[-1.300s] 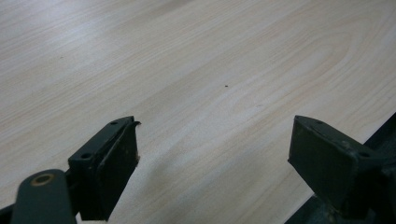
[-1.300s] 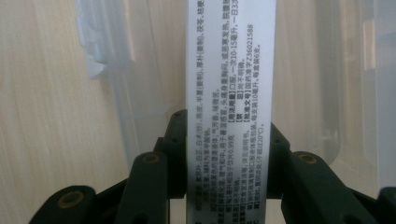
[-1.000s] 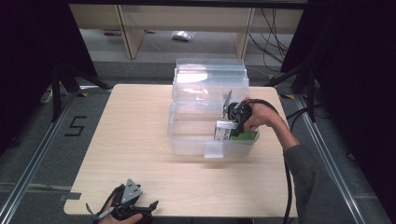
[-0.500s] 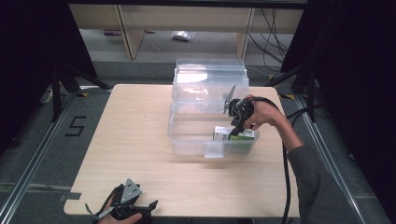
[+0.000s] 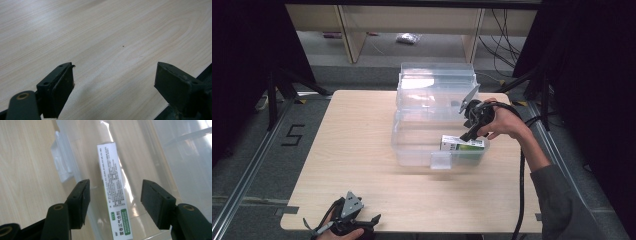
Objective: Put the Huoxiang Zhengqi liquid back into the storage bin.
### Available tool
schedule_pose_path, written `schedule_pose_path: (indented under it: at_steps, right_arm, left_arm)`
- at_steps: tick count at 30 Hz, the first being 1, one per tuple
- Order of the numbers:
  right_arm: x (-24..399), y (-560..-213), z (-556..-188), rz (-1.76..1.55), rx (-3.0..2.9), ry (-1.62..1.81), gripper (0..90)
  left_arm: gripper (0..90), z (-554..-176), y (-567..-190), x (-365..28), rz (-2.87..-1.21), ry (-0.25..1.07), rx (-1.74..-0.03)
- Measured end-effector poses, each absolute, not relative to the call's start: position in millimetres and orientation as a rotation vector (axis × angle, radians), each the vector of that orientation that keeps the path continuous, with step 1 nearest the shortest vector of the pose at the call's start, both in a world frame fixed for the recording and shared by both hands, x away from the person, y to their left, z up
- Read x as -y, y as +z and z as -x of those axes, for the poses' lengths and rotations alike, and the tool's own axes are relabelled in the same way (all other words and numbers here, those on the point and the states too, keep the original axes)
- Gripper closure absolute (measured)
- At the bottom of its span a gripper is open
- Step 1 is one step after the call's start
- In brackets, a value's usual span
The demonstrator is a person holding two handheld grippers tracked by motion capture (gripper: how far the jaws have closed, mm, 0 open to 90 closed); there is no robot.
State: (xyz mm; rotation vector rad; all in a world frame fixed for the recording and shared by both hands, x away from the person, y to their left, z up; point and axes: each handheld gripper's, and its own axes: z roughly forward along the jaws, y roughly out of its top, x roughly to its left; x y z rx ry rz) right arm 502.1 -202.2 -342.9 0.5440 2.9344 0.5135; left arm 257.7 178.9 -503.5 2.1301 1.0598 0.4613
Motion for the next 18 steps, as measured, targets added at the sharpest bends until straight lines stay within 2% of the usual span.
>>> schedule_pose_path:
  at_steps: [7, 18]
  right_arm:
    - [203, -342, -495, -0.534, -2.896, 0.574, 36.6]
    - [208, -335, -480, -0.707, -2.767, 0.775, 32.0]
  left_arm:
    - [15.1, -258, -502, -181, -2.167, 0.455, -1.042]
    - [15.1, -258, -503, -181, -2.164, 0.455, -1.042]
